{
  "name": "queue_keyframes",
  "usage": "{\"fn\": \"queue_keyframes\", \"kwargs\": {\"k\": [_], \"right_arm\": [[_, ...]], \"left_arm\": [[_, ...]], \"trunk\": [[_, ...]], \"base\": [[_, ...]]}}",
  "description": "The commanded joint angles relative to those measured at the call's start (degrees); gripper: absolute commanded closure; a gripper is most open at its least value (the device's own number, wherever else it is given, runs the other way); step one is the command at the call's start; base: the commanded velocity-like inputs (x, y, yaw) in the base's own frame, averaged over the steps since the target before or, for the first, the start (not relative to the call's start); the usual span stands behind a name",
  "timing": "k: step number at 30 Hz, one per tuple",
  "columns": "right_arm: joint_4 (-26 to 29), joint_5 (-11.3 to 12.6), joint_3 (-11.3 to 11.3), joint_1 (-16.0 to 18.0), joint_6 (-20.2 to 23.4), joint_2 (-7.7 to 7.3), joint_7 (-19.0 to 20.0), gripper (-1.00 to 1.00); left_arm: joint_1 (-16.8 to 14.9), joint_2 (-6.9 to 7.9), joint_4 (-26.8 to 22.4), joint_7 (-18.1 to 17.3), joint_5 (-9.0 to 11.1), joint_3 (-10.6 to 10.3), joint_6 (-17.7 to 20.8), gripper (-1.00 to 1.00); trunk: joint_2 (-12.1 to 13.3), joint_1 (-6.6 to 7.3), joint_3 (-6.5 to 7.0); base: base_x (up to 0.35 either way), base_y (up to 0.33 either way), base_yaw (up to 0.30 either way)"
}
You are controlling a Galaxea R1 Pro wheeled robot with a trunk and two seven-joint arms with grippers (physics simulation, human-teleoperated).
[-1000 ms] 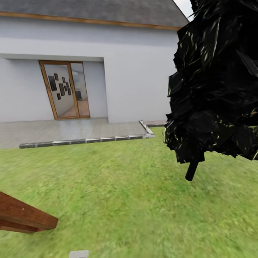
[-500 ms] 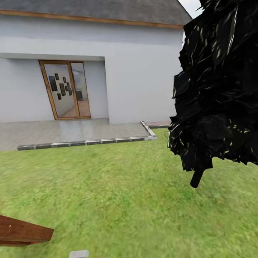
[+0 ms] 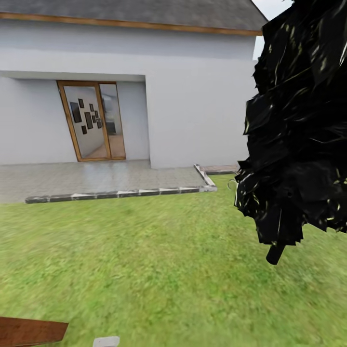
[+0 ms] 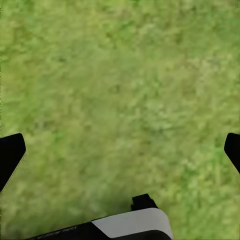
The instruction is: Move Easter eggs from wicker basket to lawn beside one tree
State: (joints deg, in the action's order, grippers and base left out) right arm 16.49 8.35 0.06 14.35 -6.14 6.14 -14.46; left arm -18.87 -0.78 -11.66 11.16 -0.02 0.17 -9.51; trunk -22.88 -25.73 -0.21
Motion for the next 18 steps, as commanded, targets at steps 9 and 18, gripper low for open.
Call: {"fn": "queue_keyframes", "kwargs": {"k": [9,18], "right_arm": [[-0.05,0.52,0.03,0.02,-0.34,0.02,-0.04,-1.00],[-0.05,0.52,0.03,0.00,-0.28,0.02,-0.04,-1.00]], "left_arm": [[-0.02,-0.02,0.06,0.18,-0.02,0.00,-0.22,-1.00],[-0.02,-0.02,0.06,0.18,-0.03,0.00,-0.17,-1.00]], "trunk": [[-0.03,-0.05,-0.02],[-0.03,-0.05,-0.02]], "base": [[0.327,0.000,0.001],[0.327,0.000,0.026]]}}
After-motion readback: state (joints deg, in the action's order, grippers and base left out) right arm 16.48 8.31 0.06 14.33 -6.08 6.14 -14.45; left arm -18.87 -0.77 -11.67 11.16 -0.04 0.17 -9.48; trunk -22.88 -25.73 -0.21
